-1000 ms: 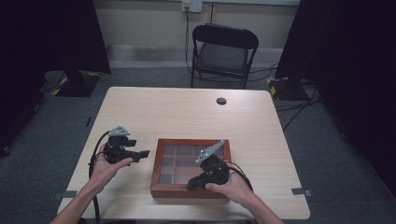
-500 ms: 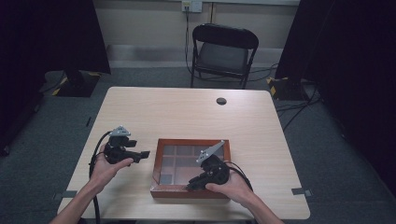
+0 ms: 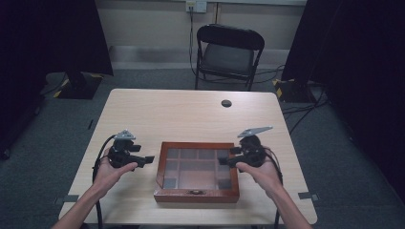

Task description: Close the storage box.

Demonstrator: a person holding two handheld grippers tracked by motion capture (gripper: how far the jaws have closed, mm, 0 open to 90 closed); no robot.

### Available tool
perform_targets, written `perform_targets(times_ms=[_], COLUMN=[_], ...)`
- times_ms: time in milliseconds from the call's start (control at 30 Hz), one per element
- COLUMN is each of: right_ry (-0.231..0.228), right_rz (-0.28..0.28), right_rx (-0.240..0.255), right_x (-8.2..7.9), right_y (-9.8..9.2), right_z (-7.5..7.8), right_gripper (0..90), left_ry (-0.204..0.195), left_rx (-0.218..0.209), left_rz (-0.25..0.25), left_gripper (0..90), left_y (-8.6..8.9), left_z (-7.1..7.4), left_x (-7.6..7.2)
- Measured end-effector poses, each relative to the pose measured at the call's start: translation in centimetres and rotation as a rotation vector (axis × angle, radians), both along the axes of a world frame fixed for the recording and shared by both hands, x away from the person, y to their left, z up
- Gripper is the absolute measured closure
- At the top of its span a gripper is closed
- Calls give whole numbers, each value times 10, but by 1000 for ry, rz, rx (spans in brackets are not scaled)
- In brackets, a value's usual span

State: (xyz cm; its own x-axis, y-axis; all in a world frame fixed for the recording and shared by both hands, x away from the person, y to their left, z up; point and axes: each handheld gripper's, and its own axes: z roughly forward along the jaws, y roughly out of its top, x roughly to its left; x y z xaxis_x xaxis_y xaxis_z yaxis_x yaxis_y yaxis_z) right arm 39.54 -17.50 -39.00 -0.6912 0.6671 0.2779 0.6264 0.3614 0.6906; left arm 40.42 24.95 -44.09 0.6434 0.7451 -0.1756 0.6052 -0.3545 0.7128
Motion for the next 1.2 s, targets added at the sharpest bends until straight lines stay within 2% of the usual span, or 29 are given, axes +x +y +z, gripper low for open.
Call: perform_targets(times_ms=[33, 100, 200, 300, 400, 467, 567, 633, 700, 733, 800, 833, 867, 933, 967, 1000, 1033, 1067, 1133, 1167, 1200], right_ry=[1, -9, 0, 15, 6, 29, 88, 131, 139, 125, 130, 135, 140, 131, 126, 139, 144, 120, 86, 67, 42], right_rz=[-37, -108, -190, -234, -327, -355, -380, -388, -406, -421, -455, -465, -477, -495, -517, -548, -565, -581, -610, -619, -615], right_rx=[9, -10, -40, -59, -91, -126, -159, -176, -200, -205, -223, -244, -248, -246, -248, -258, -282, -317, -345, -363, -353], right_x=[3, 7, 9, 7, 3, 2, 0, -1, 0, 1, 2, 3, 3, 4, 4, 5, 7, 7, 7, 6, 5], right_y=[-9, -24, -46, -63, -80, -91, -101, -105, -107, -108, -109, -109, -109, -109, -108, -106, -106, -104, -101, -98, -96], right_z=[0, -3, -12, -21, -30, -39, -56, -68, -71, -72, -76, -78, -79, -79, -80, -82, -85, -87, -89, -91, -95], right_gripper=[239, 202, 168, 156, 166, 166, 169, 172, 168, 157, 157, 159, 162, 153, 151, 152, 138, 139, 129, 97, 34], left_ry=[0, 6, 25, 46, 67, 83, 102, 124, 139, 136, 135, 116, 100, 69, 49, 20, -4, -18, -27, -34, -43], left_rx=[0, -7, -14, 5, 31, 55, 80, 82, 90, 95, 101, 109, 143, 175, 195, 217, 200, 192, 186, 183, 171], left_rz=[0, 6, 28, 47, 66, 73, 104, 129, 161, 181, 206, 210, 209, 213, 208, 202, 213, 219, 225, 225, 226], left_gripper=[192, 192, 192, 196, 201, 202, 201, 200, 201, 201, 205, 201, 204, 199, 184, 162, 140, 120, 104, 99, 86], left_y=[0, 1, 6, 11, 20, 28, 41, 48, 55, 57, 59, 59, 58, 54, 52, 50, 48, 48, 47, 48, 47], left_z=[0, 0, -1, -5, -10, -13, -21, -28, -34, -35, -40, -41, -41, -43, -45, -47, -51, -52, -53, -54, -56], left_x=[0, 0, 3, 8, 10, 11, 11, 13, 15, 16, 17, 17, 17, 17, 16, 16, 14, 14, 14, 13, 13])
